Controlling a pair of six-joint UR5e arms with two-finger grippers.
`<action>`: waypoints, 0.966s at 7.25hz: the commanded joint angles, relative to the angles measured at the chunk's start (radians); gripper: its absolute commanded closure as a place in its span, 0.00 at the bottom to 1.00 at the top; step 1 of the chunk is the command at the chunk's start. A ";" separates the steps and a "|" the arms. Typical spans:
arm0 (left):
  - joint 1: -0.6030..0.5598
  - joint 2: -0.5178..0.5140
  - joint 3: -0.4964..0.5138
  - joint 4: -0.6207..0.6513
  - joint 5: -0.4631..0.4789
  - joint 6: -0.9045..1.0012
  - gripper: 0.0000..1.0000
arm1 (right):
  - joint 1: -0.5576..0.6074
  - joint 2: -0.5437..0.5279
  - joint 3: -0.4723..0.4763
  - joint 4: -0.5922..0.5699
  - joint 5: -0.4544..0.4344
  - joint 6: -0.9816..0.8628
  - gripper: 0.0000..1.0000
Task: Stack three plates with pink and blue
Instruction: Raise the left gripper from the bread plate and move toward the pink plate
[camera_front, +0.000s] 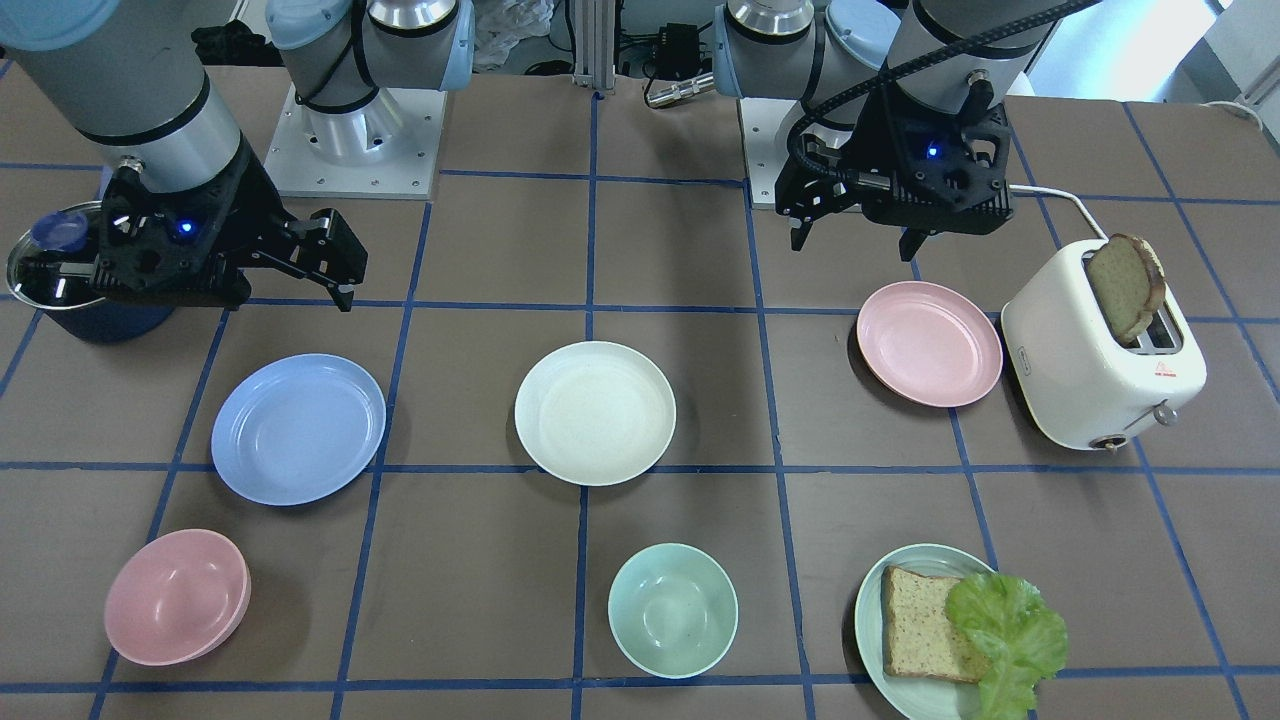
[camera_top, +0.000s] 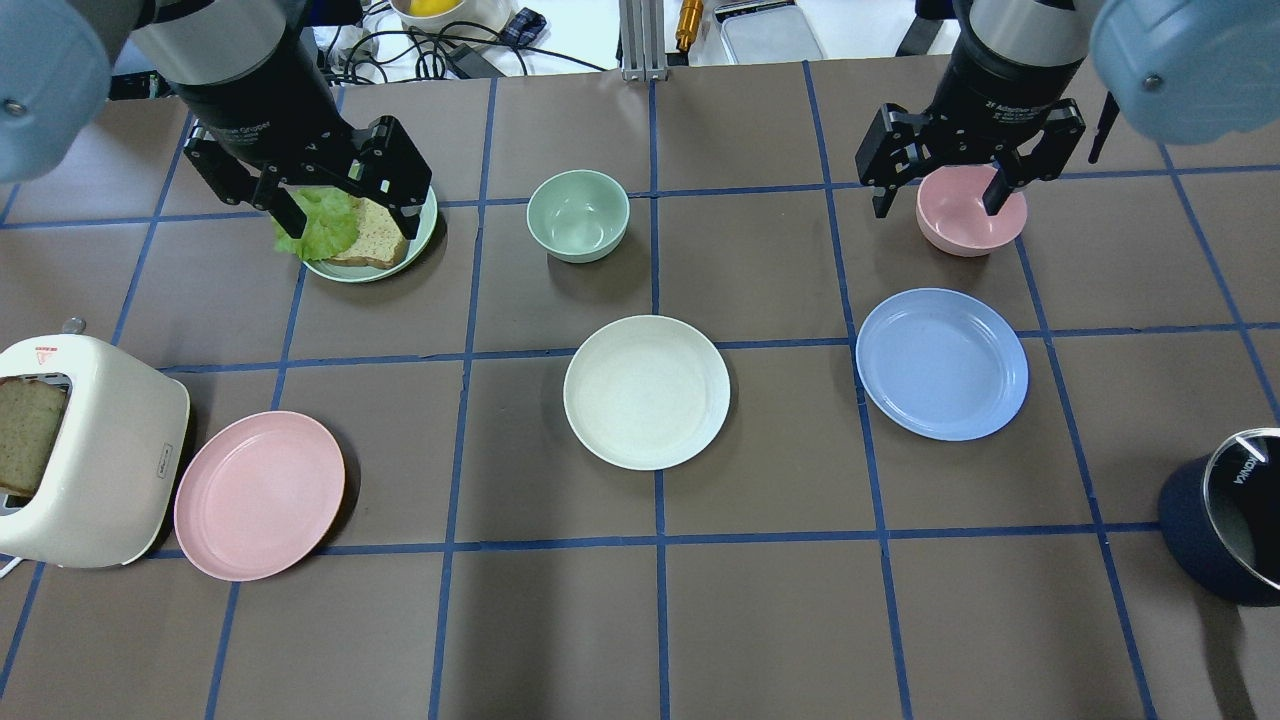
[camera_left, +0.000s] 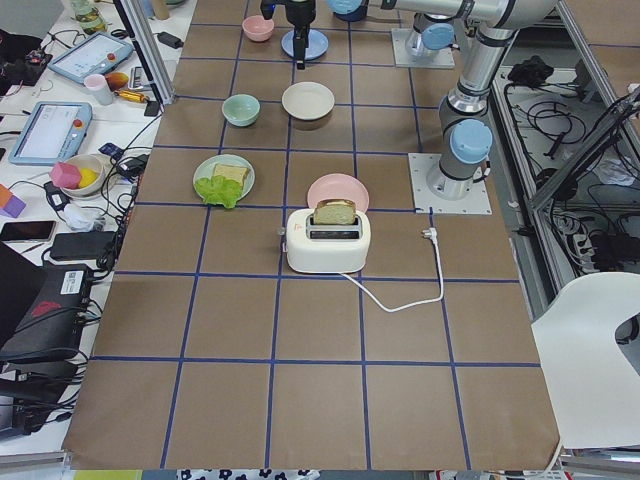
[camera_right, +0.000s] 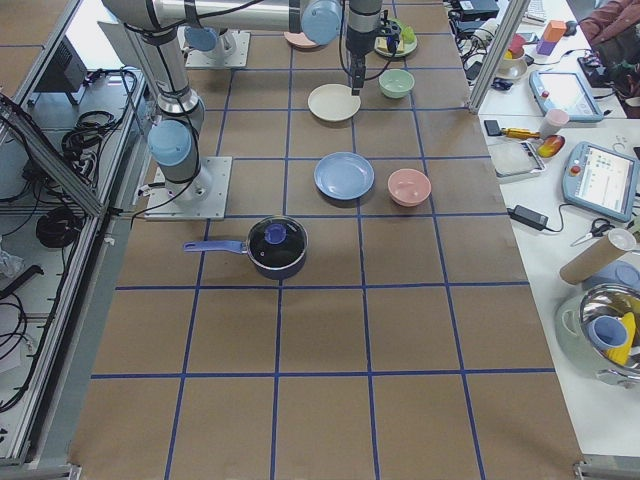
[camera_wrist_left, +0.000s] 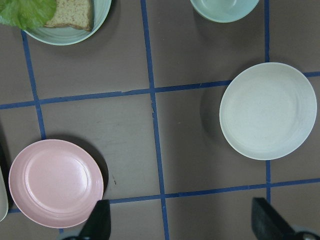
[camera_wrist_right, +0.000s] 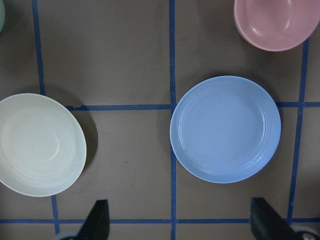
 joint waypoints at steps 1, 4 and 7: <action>0.001 -0.002 0.000 0.000 0.010 -0.001 0.00 | -0.001 0.000 0.000 0.000 0.002 0.000 0.00; 0.000 0.009 -0.009 0.000 0.012 -0.001 0.00 | -0.001 0.000 0.000 -0.002 0.000 -0.002 0.00; 0.011 0.020 -0.049 -0.016 0.019 0.009 0.00 | -0.001 0.000 0.000 0.000 0.002 -0.002 0.00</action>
